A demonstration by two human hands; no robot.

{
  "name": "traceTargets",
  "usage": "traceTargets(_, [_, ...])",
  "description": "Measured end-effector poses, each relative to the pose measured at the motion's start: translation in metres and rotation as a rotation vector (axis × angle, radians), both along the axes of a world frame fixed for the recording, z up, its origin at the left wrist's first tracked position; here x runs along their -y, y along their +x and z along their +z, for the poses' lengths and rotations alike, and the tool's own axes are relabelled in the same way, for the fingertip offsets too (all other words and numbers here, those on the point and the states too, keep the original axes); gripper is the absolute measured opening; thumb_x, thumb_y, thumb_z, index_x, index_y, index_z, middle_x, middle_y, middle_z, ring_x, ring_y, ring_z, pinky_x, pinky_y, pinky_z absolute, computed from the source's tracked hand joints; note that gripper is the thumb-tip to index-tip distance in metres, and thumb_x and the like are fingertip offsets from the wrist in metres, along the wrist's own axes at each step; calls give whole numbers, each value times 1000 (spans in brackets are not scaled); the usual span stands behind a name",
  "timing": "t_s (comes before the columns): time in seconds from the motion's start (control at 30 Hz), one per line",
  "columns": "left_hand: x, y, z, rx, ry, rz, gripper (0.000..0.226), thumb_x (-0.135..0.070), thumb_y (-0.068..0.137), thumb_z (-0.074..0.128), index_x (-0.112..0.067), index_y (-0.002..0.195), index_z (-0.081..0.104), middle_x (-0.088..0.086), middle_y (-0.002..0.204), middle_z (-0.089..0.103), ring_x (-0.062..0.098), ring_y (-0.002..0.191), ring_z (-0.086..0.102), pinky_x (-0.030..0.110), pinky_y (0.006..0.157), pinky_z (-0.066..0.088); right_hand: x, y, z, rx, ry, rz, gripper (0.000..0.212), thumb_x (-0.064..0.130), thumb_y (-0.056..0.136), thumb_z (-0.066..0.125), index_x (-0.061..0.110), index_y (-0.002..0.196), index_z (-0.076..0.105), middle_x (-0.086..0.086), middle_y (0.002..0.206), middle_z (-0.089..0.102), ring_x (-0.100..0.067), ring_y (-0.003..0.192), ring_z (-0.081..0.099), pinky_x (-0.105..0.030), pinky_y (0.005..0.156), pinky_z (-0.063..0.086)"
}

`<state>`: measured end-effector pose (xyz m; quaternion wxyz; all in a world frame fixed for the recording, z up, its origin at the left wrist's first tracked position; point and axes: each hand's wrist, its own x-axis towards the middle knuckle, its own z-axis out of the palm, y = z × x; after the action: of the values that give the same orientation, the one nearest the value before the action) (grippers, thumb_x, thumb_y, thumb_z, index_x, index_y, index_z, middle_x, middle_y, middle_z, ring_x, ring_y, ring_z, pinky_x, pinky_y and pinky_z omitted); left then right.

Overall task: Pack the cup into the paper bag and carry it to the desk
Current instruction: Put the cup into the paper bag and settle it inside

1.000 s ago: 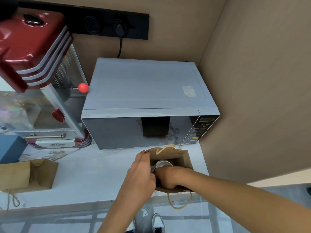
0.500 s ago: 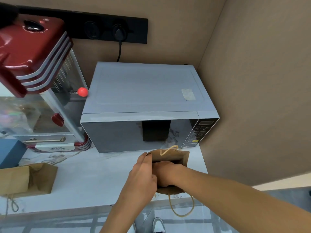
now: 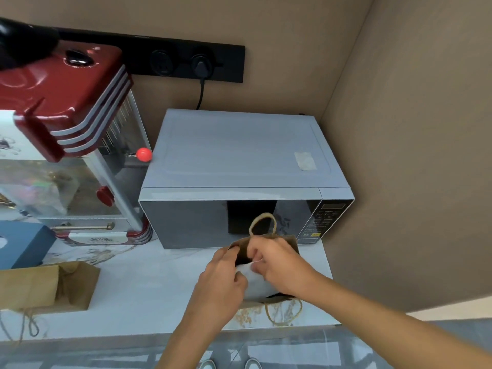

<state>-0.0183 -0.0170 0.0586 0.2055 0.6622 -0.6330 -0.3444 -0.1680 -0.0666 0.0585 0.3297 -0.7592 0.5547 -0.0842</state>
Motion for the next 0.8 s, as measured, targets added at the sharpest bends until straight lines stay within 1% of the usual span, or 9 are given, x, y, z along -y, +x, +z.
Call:
traceTargets(0.1, [2, 3, -1, -4, -16, 22, 43, -21, 92, 48, -29, 134, 50, -9, 132, 50, 15, 96, 58, 31, 85, 51, 1, -8, 11, 145, 64, -135, 17, 8, 88, 55, 20, 93, 66, 7, 69, 57, -1, 54, 55, -16, 53, 45])
traceTargets(0.2, [2, 5, -1, -61, -38, 3, 35, -38, 91, 50, -36, 125, 55, -14, 141, 41, 13, 117, 51, 33, 95, 49, 0, -20, 24, 231, 115, -165, 27, 9, 91, 53, 28, 79, 67, 4, 60, 62, -7, 52, 61, -18, 51, 48])
traceTargets(0.27, [3, 6, 2, -133, -61, -12, 24, -45, 85, 57, -46, 109, 59, -19, 139, 36, 8, 128, 36, 26, 99, 36, -1, -25, 31, 276, 131, -190, 30, 9, 91, 55, 31, 72, 65, 4, 55, 62, -6, 48, 60, -18, 51, 48])
traceTargets(0.33, [5, 3, 6, -201, -62, -12, 13, -40, 82, 66, -49, 89, 61, -20, 137, 34, 6, 131, 29, 24, 98, 27, -1, -28, 38, 307, 140, -192, 30, 8, 91, 56, 30, 72, 65, 3, 57, 63, -7, 46, 59, -18, 50, 49])
traceTargets(0.43, [9, -2, 4, -269, -116, 53, 18, -24, 82, 74, -33, 68, 67, -14, 141, 40, 11, 135, 31, 26, 99, 26, -2, -28, 46, 331, 143, -202, 22, 1, 90, 55, 18, 83, 67, -8, 76, 65, -17, 59, 66, -24, 57, 57])
traceTargets(0.5, [9, -5, 2, -245, -231, 108, 21, -19, 79, 77, -27, 62, 67, -17, 139, 39, 5, 133, 26, 26, 100, 23, -3, -27, 48, 319, 79, -305, 18, 0, 90, 52, 12, 91, 65, -9, 90, 62, -22, 71, 70, -28, 63, 62])
traceTargets(0.57, [7, -7, 0, -145, -395, 115, 23, -15, 74, 81, -27, 61, 68, -15, 141, 40, -1, 128, 22, 28, 99, 22, -6, -26, 51, 317, 76, -461, 14, 11, 94, 50, 12, 87, 62, -7, 82, 66, -19, 66, 73, -34, 66, 63])
traceTargets(0.7, [0, -10, -4, 53, -554, -14, 23, -8, 69, 81, -25, 62, 67, 3, 150, 41, 9, 135, 21, 34, 99, 25, -16, -19, 62, 603, 687, -737, 29, 31, 93, 56, 2, 94, 59, -17, 62, 72, -37, 63, 74, -36, 61, 63])
traceTargets(0.8, [-3, -14, -5, 135, -578, -109, 20, -10, 70, 79, -21, 60, 65, 5, 152, 38, 19, 139, 24, 31, 100, 20, -17, -13, 65, 776, 866, -820, 34, 27, 89, 65, 3, 109, 53, -27, 88, 72, -34, 60, 73, -33, 50, 60])
